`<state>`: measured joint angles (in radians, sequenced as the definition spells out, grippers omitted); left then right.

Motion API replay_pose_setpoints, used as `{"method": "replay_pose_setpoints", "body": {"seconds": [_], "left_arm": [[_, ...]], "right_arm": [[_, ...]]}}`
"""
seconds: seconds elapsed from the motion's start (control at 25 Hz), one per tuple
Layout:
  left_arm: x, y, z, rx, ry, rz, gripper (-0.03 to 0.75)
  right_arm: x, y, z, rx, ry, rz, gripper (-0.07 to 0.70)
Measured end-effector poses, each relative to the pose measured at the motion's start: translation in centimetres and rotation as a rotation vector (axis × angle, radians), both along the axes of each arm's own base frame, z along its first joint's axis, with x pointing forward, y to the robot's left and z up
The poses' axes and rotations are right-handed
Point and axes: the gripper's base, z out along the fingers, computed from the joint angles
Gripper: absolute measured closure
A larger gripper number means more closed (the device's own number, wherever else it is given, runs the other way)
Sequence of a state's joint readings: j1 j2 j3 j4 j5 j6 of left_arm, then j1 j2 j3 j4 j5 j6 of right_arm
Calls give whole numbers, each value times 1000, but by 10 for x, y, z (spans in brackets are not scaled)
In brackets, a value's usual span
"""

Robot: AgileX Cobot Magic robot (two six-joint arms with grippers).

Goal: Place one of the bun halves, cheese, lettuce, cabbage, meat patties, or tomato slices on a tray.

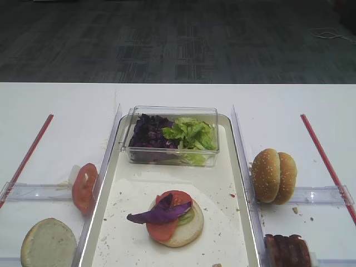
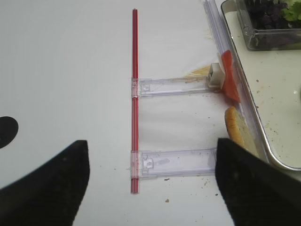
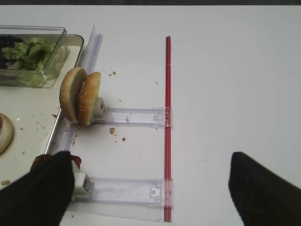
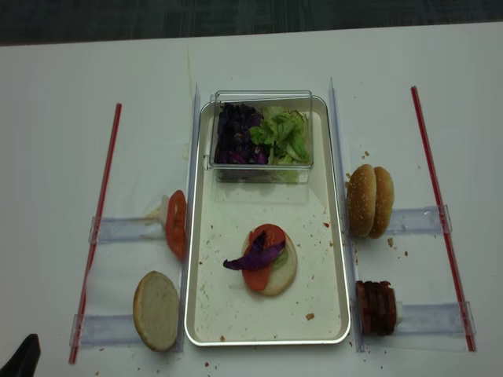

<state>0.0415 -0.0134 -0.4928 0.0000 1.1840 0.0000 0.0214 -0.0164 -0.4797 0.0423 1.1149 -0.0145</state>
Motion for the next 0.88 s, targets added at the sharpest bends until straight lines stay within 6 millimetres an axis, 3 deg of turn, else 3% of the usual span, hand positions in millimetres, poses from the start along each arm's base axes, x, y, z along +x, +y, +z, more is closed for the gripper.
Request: {"method": "replay_pose_setpoints", "body": {"seconds": [0.88], "left_arm": [[0, 0, 0, 0, 0, 0, 171]], "right_arm": [[0, 0, 0, 0, 0, 0, -58]]}}
